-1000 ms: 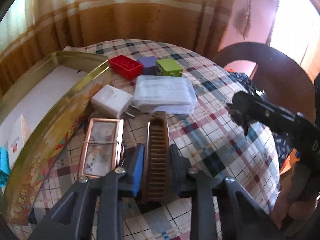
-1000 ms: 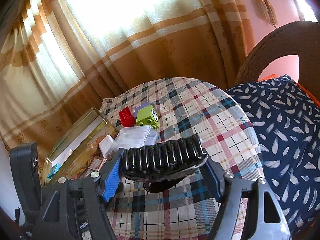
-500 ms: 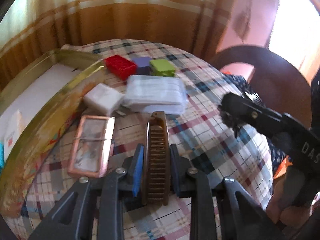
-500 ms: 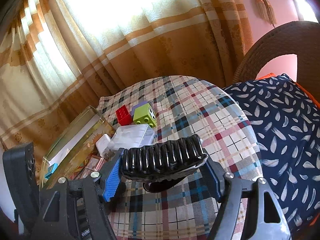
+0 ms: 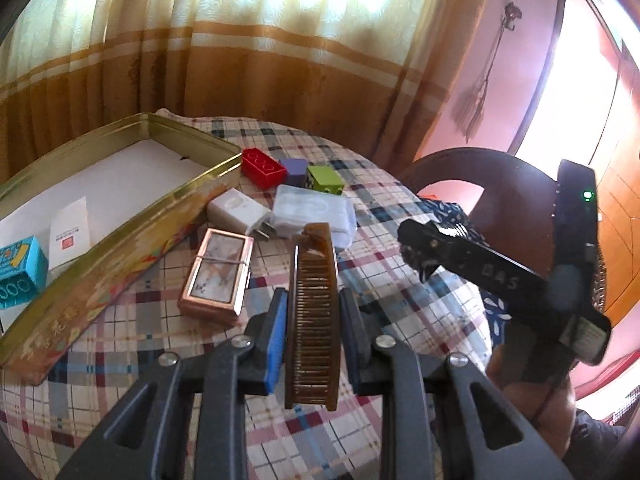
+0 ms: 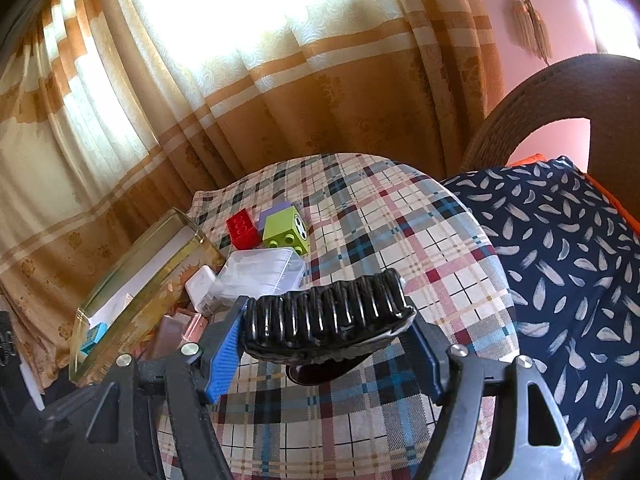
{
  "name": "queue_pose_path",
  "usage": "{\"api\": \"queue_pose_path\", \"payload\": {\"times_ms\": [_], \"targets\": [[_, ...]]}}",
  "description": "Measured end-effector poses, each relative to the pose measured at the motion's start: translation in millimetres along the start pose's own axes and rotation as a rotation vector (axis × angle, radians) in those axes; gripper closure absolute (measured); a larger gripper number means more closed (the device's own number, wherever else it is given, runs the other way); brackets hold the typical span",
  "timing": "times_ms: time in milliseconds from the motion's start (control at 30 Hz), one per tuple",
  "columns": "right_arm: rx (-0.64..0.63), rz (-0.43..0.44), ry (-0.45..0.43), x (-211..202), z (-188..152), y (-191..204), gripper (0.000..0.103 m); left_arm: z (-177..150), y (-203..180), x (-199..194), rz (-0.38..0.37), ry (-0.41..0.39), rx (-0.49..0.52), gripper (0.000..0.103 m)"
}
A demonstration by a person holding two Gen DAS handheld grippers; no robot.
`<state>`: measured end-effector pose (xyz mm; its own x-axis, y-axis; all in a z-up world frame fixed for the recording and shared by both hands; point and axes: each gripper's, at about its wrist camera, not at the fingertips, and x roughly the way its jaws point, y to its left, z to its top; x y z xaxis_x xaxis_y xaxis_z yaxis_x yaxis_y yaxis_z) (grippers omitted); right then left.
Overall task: Organize rigid objects
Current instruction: 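Lift the brown comb with left tool while right tool carries the hairbrush toward tray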
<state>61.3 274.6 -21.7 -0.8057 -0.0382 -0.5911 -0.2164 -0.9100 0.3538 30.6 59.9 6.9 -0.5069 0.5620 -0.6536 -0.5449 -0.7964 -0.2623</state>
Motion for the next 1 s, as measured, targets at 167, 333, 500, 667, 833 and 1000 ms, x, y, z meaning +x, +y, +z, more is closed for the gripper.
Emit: {"api": "queue_pose_path", "payload": {"times_ms": [167,333,500,667,833,1000], "targets": [[-0.024,-0.030,-0.004,-1.1,-0.2,5.3,0.030,-3.8,3.6,-9.9,0.018,-0.018,0.013,0.079],[-0.073,-0.071,-0.032,-9.1,-2.0,18.8,0.030,-4.3,17.3,-29.1,0.014,-0.063,-0.014,0.079],[-0.089,-0.018,-0.029,-19.1,-0.4,43.2,0.030,-2.3,40.2,-47.9,0.035,-0.113,-0.062,0.079],[-0.162,0.045,-0.051,-28.0,3.9,82.4,0.030,3.6,69.2,-69.8,0.095,-0.167,-0.121,0.079],[-0.221,0.117,-0.069,-30.2,8.5,121.9,0.030,11.8,94.6,-85.8,0.193,-0.199,-0.140,0.079],[-0.293,0.168,-0.098,-23.0,9.8,164.3,0.030,16.6,117.0,-85.9,0.313,-0.207,-0.182,0.079]]}}
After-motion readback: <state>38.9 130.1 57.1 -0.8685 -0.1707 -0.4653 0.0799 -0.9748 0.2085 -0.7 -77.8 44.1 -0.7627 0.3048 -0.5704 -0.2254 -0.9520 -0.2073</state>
